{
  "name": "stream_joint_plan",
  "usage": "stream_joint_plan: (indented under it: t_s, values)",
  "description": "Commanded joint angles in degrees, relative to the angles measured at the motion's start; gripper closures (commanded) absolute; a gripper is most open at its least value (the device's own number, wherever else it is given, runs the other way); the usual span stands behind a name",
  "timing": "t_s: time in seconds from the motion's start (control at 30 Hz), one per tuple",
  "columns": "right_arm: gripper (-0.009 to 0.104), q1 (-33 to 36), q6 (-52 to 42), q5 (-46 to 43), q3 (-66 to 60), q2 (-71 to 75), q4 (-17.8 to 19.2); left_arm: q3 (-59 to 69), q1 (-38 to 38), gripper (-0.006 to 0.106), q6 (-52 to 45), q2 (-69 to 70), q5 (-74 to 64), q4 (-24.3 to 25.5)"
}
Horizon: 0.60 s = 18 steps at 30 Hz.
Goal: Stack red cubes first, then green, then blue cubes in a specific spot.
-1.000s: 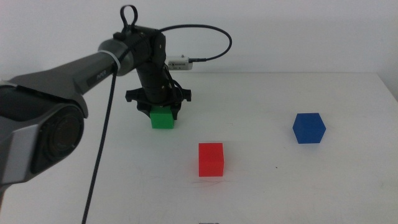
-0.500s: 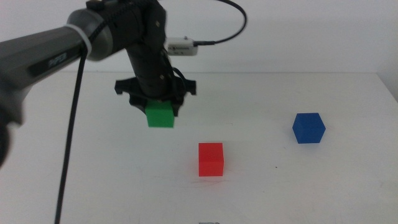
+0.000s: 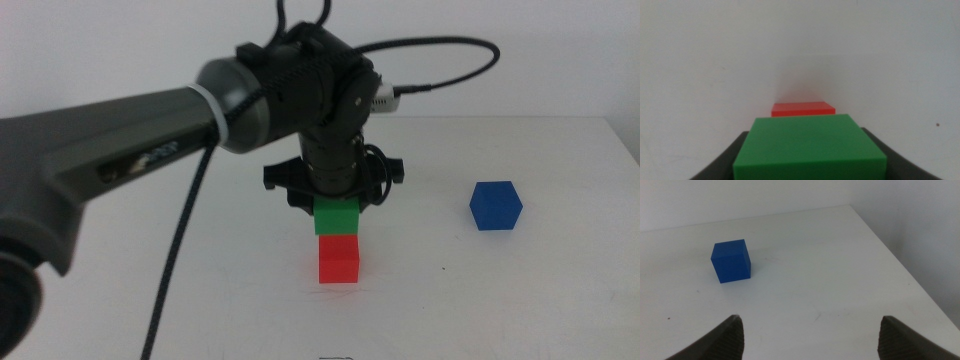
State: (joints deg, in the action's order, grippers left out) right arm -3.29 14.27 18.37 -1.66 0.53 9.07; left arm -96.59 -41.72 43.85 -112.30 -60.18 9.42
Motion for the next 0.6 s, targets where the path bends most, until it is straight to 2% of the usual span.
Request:
stream_joint_plan:
  t_s: [0.0,0.57]
  values:
    - [0.015,-0.25,-0.72,-4.17,1.01,1.32,0.74,-2.03,-0.41,0.078,1.01,2.32,1.37,-0.27]
    - [0.015,-0.25,-0.72,-4.17,1.01,1.32,0.74,-1.96,-0.41,0.078,2.16,-1.84,1.22,-1.43]
